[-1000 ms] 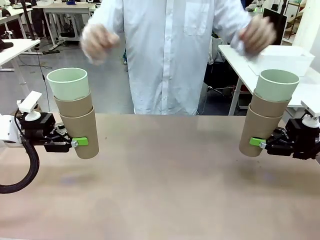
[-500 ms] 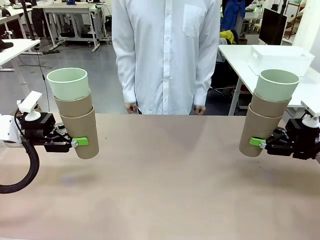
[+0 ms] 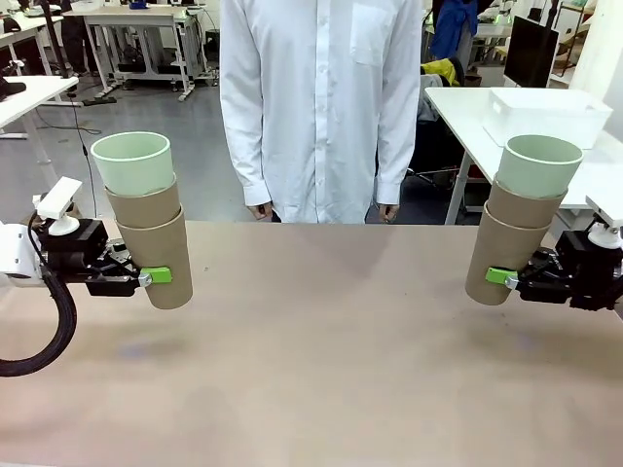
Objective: Stack the cups and store them in the basket.
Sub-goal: Place the stack of Reusable plastic cups into the Pantry Basket.
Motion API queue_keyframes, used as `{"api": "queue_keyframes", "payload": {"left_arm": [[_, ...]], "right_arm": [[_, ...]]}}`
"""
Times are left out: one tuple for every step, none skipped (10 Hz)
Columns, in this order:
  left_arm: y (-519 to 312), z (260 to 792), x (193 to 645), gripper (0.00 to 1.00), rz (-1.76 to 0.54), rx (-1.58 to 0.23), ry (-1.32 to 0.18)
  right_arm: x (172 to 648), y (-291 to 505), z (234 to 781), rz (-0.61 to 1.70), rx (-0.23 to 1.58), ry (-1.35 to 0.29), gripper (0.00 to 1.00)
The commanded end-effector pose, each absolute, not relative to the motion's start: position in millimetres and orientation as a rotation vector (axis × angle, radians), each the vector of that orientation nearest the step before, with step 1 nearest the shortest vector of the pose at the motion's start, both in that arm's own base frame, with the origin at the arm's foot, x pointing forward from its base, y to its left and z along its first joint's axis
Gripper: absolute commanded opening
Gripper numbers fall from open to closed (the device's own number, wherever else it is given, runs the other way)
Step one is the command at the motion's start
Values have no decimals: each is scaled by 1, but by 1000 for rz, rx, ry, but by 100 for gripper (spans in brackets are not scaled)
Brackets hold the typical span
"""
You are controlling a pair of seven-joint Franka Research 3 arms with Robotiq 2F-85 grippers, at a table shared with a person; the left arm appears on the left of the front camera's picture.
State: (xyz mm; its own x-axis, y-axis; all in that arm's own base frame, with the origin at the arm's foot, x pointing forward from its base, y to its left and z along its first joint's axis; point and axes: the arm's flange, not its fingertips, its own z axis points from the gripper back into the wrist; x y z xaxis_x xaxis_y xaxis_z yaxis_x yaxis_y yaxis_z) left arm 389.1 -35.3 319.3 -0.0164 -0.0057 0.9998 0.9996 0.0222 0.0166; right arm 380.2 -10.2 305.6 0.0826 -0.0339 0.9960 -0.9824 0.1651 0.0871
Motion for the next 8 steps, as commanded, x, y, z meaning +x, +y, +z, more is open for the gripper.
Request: {"api": "queue_keyframes", "payload": {"left_arm": [[-35,323,389,84,-1210,-1184,-1239],[-35,323,389,84,-1210,-1184,-1239],[-35,323,389,84,-1210,-1184,-1239],[-35,323,389,84,-1210,-1184,-1239],[-35,323,389,84,-1210,-1184,-1239],[-35,323,389,84,-1210,-1184,-1239],[-35,323,389,84,-1210,-1184,-1239],[-35,323,389,84,-1210,-1184,-1239]], "right_arm": [[381,-10,310,1021,1140,-1247,84],[381,-10,310,1021,1140,-1247,84],[381,-10,310,1021,1140,-1247,84],[381,-10,310,1021,1140,-1247,84],[381,-10,310,1021,1140,-1247,84],[381,-10,310,1021,1140,-1247,84],[381,-10,310,1021,1140,-1247,84],[381,-10,310,1021,1140,-1247,84]]}}
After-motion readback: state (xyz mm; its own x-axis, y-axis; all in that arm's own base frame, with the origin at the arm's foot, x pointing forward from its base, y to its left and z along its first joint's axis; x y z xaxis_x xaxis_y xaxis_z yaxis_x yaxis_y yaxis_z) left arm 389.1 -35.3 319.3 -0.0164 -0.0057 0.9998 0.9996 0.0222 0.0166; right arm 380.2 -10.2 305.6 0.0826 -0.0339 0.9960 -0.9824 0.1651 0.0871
